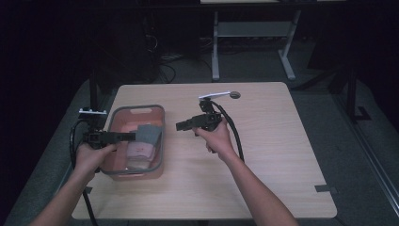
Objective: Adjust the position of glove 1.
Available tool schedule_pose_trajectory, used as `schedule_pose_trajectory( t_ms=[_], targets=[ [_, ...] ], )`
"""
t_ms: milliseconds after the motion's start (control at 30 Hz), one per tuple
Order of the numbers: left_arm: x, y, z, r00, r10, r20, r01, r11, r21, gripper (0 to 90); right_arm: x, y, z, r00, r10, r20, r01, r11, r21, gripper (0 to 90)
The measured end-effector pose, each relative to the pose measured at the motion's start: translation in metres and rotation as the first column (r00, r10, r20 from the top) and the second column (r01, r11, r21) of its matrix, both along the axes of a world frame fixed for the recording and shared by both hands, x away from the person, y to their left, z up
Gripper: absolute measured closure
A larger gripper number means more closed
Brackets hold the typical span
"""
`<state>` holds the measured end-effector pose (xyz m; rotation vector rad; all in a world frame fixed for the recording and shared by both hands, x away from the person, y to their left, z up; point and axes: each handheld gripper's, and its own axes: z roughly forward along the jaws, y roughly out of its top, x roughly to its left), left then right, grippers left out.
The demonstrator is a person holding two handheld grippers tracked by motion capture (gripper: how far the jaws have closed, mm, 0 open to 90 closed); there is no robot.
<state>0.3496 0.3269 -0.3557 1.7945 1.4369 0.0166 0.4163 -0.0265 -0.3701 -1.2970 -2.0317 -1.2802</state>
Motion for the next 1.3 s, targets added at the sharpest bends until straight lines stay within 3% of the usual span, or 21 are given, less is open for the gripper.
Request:
schedule_pose_trajectory(
  t_ms=[333, 633, 1300],
  targets=[
    [-0.001, -0.011, 0.006, 0.9989, -0.044, 0.018, 0.044, 0.9990, 0.004, 36.8, -0.004, -0.013, 0.000, 0.9998, -0.018, 0.000, 0.018, 1.000, 0.004, 54.8],
    [0.000, -0.022, 0.010, 0.9981, -0.053, 0.032, 0.053, 0.9986, -0.009, 34.0, -0.008, -0.027, -0.001, 0.9993, -0.036, 0.004, 0.036, 0.999, 0.002, 53.2],
    [0.000, -0.071, 0.020, 0.9883, -0.141, 0.058, 0.142, 0.9898, -0.011, 29.8, -0.029, -0.081, -0.003, 0.9921, -0.125, 0.010, 0.125, 0.992, 0.010, 51.6]
  ],
)
